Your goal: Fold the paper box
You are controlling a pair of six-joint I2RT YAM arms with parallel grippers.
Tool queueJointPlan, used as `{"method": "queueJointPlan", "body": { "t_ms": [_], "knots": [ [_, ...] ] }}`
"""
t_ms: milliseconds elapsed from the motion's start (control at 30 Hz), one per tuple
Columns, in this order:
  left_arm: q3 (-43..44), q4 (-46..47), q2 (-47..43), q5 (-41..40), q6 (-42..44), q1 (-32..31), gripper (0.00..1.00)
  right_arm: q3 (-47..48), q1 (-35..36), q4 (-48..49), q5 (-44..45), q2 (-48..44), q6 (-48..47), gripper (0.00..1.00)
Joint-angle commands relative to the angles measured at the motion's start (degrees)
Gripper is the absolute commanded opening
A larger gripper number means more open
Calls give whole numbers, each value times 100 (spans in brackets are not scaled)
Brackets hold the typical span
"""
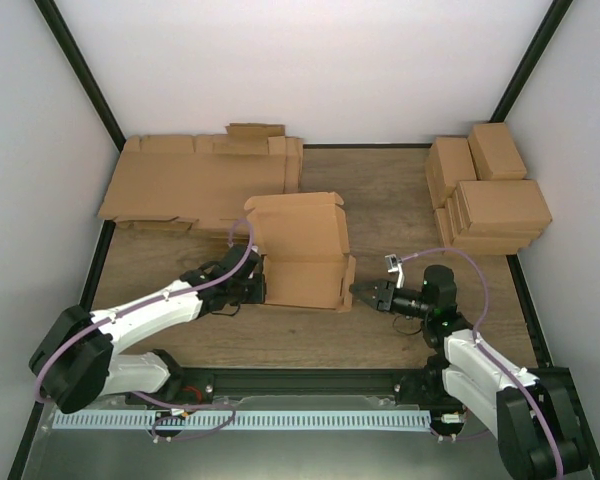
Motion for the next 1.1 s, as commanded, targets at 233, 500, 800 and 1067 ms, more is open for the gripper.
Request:
{"method": "queueJointPlan", "body": {
  "t_ms": [233,500,800,1067],
  "knots": [
    [16,374,84,257,30,4,4,159,-42,65,-154,8,-191,29],
    [113,215,110,109,60,-40,4,364,-33,-487,-16,191,-619,32],
    [441,-122,346,-410,88,-289,4,660,132,-859,232,646,-1051,30],
    [670,-150,664,-632,16,-492,4,964,487,-1121,677,1105,-1319,29]
  ]
}}
